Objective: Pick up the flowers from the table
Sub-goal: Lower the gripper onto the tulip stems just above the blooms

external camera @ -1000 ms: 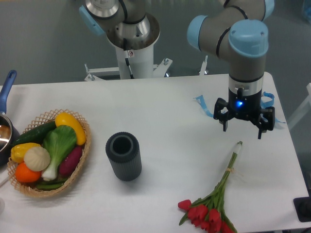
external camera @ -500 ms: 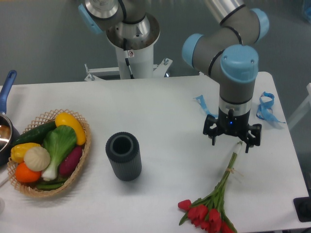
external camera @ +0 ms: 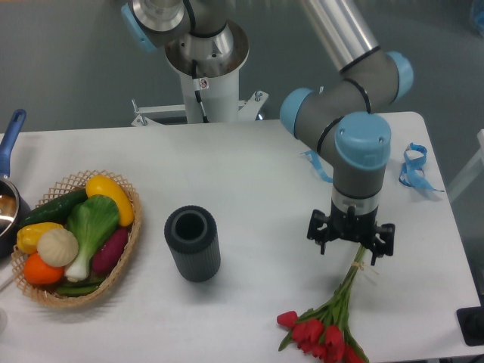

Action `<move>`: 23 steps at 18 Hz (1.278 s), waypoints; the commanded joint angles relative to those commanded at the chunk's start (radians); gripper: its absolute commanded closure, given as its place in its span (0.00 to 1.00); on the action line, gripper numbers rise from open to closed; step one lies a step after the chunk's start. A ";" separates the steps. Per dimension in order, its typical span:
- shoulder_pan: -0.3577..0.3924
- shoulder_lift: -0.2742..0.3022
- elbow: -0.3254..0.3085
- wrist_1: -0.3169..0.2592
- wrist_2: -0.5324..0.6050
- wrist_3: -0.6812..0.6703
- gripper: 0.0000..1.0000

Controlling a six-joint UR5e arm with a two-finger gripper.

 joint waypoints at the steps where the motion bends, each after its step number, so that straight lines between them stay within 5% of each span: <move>1: -0.003 -0.018 0.012 0.002 0.000 0.000 0.00; 14: -0.002 -0.129 0.078 0.015 0.000 0.003 0.00; 23: -0.005 -0.144 0.081 0.015 0.000 0.000 0.00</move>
